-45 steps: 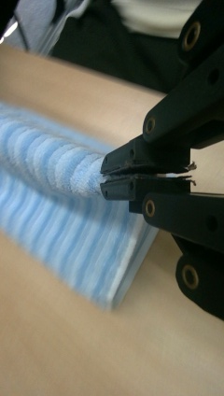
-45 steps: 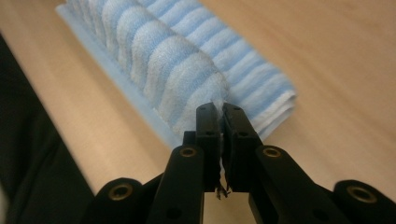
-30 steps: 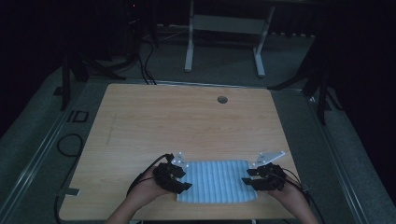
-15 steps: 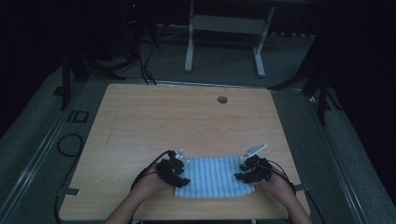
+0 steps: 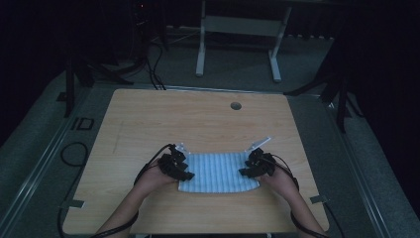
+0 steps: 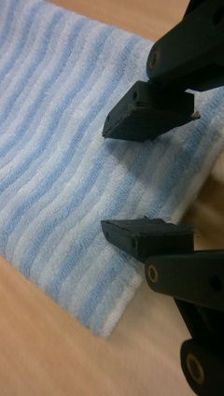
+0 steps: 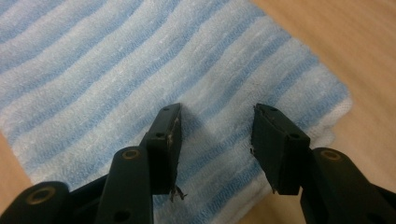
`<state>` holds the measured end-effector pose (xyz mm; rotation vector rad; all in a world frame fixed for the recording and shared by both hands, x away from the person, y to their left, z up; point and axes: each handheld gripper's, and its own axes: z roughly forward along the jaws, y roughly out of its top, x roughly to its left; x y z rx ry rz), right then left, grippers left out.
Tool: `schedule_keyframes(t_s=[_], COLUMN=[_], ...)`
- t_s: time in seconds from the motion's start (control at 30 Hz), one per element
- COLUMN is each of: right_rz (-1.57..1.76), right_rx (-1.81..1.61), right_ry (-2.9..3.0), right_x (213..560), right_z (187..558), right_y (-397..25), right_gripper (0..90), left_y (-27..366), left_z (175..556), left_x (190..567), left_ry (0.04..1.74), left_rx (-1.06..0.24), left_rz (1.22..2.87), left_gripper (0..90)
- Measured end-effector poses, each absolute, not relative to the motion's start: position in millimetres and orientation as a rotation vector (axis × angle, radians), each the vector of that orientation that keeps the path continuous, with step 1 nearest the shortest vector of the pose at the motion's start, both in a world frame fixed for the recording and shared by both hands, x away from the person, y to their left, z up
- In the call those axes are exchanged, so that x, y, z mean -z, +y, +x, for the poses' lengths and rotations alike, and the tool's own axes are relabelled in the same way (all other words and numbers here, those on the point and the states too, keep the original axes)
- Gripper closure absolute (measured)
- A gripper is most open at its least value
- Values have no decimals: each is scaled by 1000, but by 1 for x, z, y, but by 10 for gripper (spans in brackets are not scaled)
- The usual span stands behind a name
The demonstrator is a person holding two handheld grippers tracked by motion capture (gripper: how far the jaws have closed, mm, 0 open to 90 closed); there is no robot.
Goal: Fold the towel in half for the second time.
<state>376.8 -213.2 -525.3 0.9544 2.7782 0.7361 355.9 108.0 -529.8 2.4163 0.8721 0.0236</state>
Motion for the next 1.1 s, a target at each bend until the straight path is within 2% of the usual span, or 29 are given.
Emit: schedule_keyframes(t_s=[0.57, 1.1], right_rz=[984, 1047], right_rx=[-643, -659], right_ry=[2807, 2801], right_x=[522, 522], right_z=[432, 452], right_y=[-168, -152], right_gripper=[504, 481], left_y=[131, 147], left_z=[399, 423], left_x=[525, 524], left_ry=[981, 1058], left_rx=[-74, -83], left_rz=[2469, 2436], left_gripper=[483, 483])
